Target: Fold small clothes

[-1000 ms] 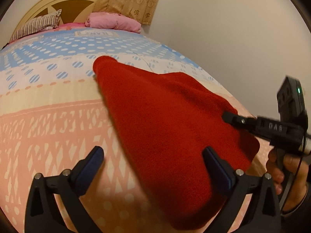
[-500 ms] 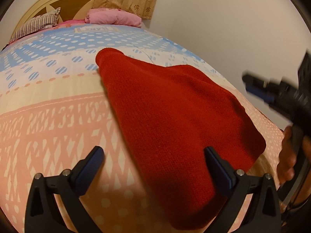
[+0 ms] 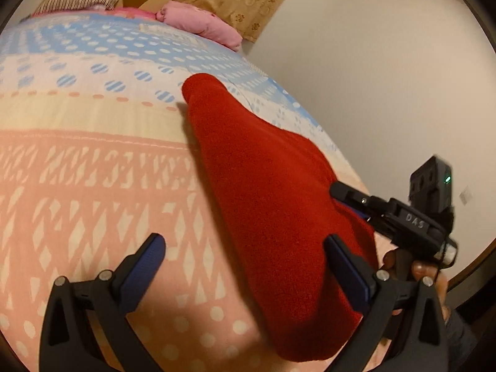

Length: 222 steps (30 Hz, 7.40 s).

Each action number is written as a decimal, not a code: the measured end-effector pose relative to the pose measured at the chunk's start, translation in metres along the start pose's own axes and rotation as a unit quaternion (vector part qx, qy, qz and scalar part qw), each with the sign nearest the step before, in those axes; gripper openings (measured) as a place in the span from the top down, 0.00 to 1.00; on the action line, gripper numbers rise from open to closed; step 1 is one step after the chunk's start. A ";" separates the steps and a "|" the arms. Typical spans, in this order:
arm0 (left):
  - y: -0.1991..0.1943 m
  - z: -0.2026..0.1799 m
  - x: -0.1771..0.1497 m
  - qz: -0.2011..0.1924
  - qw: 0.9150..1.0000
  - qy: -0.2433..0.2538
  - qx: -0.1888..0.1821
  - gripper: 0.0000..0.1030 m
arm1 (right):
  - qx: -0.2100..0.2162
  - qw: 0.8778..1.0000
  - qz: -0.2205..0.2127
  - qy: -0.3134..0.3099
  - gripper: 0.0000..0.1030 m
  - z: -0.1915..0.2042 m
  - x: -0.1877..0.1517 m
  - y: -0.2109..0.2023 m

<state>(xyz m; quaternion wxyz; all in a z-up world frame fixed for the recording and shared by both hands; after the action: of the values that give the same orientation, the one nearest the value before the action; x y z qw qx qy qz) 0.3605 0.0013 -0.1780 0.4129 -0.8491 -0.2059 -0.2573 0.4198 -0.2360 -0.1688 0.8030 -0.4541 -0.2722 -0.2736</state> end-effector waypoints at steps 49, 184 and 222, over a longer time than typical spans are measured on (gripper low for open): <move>0.022 -0.028 -0.013 0.040 0.993 0.092 0.064 0.00 | 0.013 0.992 0.049 0.118 0.47 -0.075 0.037 0.028; -0.209 0.026 -0.145 -0.005 0.982 0.043 0.183 0.27 | 0.245 0.955 0.165 -0.029 0.74 0.231 -0.111 0.090; -0.261 0.053 -0.117 -0.116 0.956 0.021 0.269 0.02 | 0.103 0.978 0.021 -0.179 0.47 0.266 -0.157 -0.062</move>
<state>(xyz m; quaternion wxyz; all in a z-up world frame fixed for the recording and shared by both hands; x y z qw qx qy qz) 0.1363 0.1777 -0.1217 0.5975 -0.6714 -0.3556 -0.2565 0.2165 0.0010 -0.1233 0.7894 -0.4164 -0.4285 -0.1411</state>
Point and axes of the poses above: each gripper's, at about its wrist camera, not at the fingertips, and y roughly the way its jaws point, z to its left, x to its top, the point moved 5 cm from there along y, roughly the way its jaws point, and after that the axes turned 2 degrees about -y, right-handed, at the moved point
